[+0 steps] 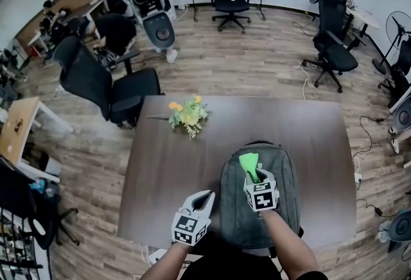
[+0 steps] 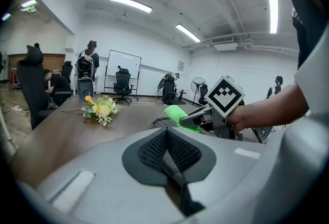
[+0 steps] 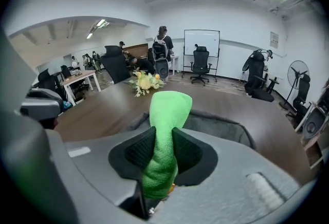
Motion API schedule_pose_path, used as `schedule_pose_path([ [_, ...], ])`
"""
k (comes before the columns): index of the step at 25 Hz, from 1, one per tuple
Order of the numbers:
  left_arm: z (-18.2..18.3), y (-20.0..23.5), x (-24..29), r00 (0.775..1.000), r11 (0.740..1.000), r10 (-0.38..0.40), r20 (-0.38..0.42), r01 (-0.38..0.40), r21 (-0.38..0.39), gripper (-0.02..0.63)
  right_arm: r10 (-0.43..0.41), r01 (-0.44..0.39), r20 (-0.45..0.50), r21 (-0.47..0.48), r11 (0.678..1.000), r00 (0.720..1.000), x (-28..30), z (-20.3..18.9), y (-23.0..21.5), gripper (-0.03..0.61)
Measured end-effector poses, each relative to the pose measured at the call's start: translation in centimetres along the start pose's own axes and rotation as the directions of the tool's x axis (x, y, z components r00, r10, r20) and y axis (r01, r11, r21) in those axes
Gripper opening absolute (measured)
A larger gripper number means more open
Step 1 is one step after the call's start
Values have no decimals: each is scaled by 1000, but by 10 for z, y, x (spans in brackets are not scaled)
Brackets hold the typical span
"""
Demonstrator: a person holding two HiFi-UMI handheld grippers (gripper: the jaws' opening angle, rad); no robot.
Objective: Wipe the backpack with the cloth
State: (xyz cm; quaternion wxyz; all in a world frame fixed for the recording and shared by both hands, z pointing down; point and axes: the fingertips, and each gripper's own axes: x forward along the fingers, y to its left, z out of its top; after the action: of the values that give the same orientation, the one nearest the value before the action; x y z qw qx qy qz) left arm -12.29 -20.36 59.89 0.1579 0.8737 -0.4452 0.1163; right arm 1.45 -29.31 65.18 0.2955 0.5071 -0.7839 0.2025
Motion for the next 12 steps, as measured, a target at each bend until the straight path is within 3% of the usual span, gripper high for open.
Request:
schedule_pose_path([
  [6, -8, 3, -8, 1000, 1000, 12, -2, -12, -7, 20, 79, -80, 5, 85, 993, 997, 13, 0, 42, 99],
  [12, -19, 12, -20, 999, 999, 29, -21, -29, -18, 20, 124, -123, -28, 36, 992, 992, 23, -7, 72, 98],
])
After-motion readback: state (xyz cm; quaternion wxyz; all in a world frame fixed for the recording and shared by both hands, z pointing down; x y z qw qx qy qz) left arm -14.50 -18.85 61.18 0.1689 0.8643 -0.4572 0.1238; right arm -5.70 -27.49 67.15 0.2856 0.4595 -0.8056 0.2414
